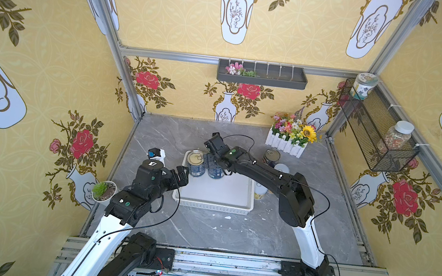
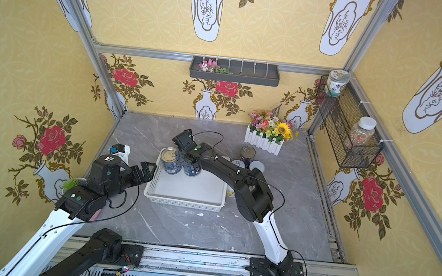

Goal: Put the canned food in the basket
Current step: Place the canned food in the basket, then pick up the canned food from the center of the board.

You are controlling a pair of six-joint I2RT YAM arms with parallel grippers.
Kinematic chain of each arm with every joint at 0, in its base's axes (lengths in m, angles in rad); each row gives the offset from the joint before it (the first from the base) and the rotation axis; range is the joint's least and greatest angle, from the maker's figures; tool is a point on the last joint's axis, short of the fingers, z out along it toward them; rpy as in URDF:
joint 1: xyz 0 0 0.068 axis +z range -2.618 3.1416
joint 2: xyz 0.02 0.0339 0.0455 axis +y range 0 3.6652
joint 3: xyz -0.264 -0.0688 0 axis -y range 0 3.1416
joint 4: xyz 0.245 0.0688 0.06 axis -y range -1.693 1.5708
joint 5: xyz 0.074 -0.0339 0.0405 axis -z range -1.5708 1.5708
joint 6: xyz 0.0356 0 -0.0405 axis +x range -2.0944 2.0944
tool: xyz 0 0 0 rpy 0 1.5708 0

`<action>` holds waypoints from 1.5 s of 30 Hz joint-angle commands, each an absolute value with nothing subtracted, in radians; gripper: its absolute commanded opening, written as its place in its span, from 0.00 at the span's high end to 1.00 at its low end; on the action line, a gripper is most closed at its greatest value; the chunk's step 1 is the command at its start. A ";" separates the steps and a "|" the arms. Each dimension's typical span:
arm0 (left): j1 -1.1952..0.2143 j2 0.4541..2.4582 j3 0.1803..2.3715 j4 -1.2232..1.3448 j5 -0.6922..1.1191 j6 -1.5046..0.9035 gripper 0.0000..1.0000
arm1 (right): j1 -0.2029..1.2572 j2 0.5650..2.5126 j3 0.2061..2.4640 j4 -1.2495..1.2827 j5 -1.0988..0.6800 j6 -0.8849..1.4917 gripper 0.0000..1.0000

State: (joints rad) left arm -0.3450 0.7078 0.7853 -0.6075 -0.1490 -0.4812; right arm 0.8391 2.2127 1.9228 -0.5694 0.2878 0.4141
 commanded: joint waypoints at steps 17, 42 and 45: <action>-0.344 0.707 0.784 -0.597 -0.132 -0.473 0.00 | 0.831 2.238 1.954 -0.443 0.228 0.410 0.11; -0.342 0.730 0.782 -0.599 -0.147 -0.474 0.00 | 0.820 1.523 1.440 -0.402 0.418 0.319 0.03; -0.343 0.720 0.781 -0.600 -0.147 -0.474 0.00 | 0.771 1.358 1.197 -0.334 0.500 0.315 0.03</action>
